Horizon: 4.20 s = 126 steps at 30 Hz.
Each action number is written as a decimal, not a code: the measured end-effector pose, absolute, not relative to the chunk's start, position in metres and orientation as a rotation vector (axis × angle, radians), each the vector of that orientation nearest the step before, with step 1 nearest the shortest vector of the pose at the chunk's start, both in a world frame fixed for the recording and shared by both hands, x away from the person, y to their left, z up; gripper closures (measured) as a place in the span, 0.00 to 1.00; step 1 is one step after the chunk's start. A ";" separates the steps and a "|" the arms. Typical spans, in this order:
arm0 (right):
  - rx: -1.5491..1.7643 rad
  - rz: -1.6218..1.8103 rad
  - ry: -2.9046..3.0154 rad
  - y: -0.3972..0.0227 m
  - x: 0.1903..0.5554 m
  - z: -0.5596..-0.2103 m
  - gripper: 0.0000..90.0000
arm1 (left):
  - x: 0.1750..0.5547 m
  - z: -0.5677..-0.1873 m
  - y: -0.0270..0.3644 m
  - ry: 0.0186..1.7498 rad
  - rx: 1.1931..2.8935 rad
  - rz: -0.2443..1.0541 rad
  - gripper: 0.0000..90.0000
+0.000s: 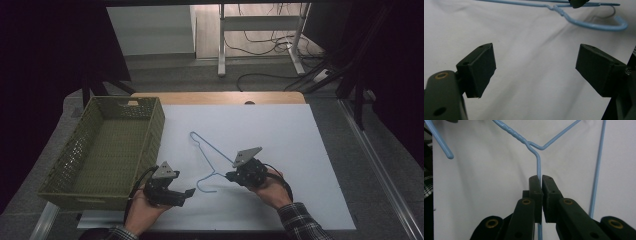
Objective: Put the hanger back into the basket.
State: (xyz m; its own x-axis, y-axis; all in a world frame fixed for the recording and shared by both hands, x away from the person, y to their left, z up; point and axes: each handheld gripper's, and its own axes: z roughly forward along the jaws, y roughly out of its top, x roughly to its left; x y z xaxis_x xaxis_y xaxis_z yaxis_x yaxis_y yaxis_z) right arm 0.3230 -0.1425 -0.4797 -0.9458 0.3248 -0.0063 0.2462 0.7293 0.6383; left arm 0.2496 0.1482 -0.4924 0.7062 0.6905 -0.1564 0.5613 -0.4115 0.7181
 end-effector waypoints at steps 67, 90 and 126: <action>0.668 1.244 2.817 -0.150 0.327 -0.427 0.97 | 0.268 -0.449 0.125 0.710 2.049 0.269 0.26; 0.639 1.254 2.891 -0.143 0.323 -0.432 0.96 | 0.277 -0.424 0.082 0.593 2.070 0.303 0.95; 0.598 1.215 2.655 -0.166 0.294 -0.407 0.97 | 0.286 -0.397 0.111 0.658 2.105 0.245 0.35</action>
